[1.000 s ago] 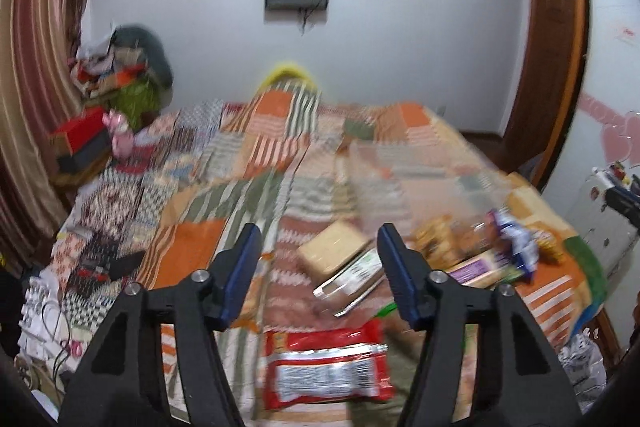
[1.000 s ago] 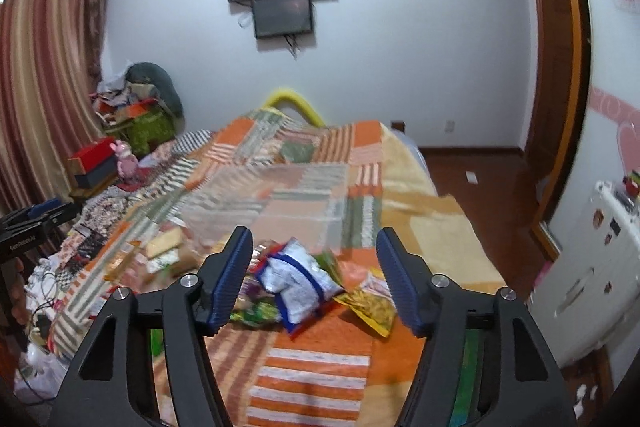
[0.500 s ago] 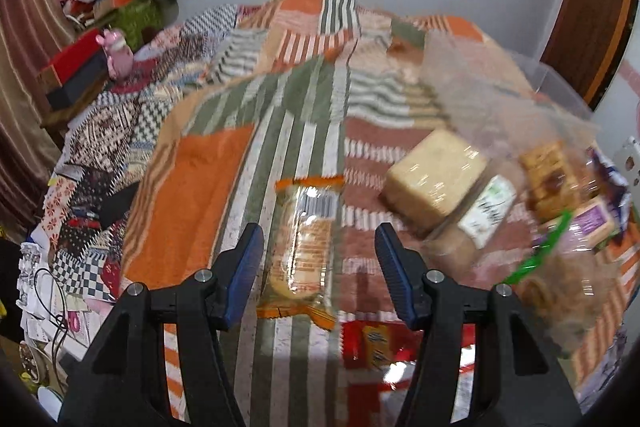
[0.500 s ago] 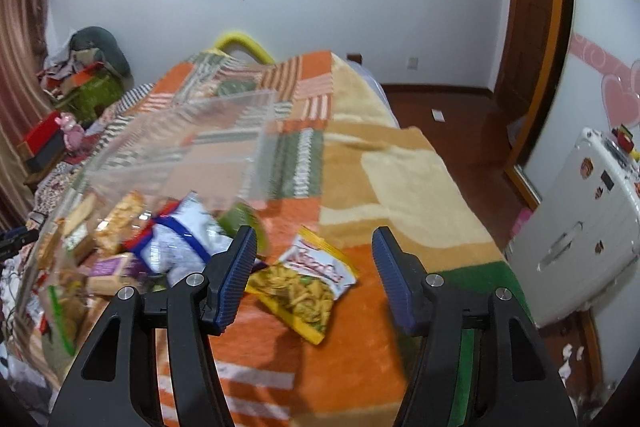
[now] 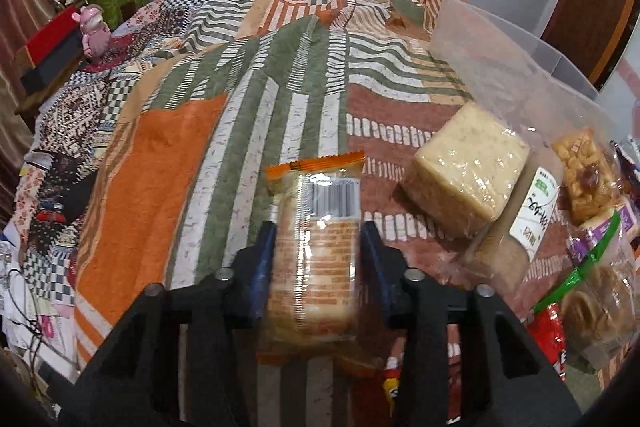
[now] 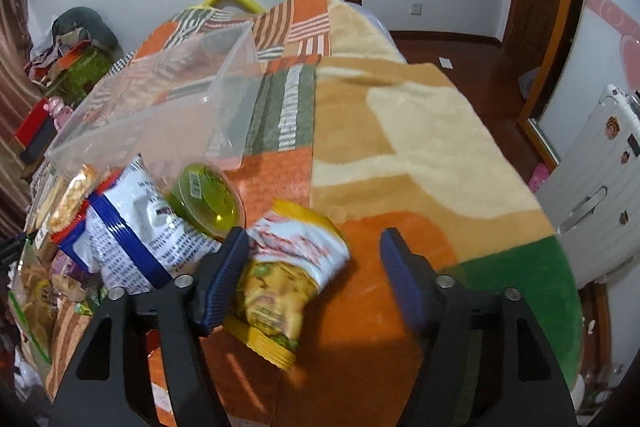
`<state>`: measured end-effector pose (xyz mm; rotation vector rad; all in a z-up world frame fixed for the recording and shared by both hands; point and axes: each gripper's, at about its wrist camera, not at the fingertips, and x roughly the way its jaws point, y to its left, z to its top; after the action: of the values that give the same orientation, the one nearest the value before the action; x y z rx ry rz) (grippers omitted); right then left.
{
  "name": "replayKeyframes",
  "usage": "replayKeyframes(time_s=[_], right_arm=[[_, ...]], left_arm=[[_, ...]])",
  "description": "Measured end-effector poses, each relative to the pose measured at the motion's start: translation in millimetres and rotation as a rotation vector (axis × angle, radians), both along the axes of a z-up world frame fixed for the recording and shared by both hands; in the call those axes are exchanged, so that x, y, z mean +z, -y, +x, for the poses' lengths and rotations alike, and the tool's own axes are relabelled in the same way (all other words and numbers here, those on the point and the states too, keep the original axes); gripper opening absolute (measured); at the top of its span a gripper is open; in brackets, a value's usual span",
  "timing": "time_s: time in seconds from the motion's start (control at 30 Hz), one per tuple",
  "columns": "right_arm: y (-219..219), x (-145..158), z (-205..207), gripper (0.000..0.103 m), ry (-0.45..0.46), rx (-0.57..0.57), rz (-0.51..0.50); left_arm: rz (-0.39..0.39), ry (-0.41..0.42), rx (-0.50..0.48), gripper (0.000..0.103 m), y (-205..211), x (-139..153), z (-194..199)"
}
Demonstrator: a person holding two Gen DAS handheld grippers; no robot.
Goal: Organize snacks
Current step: 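Grasp the orange-topped bread pack with the left tool while the right grasps the yellow chip bag, then lower the bread pack into the clear box with the left tool while the right drops the chip bag in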
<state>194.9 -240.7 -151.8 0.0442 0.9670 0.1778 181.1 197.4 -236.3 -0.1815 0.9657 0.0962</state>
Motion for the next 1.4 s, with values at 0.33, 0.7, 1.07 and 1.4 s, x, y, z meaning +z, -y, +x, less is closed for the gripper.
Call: replayKeyframes(time_s=[0.33,0.7,1.07,1.4], right_arm=[[-6,1,-7,0.036,-0.008,0.048,0.054],[-9,22,-6,0.02,0.065,0.048,0.056],[-14,71,10,0.02,0.216,0.069,0.097],[-46,87,31,0.02,0.298,0.136,0.136]], left_arm=[[0.013,0.031,-0.001,0.034,6,18,-7],[0.015,0.17,-0.047,0.034,31,84,-14],[0.01,0.289,-0.132,0.034,76,137,6],[0.006,0.317,-0.181,0.034,110,150,48]])
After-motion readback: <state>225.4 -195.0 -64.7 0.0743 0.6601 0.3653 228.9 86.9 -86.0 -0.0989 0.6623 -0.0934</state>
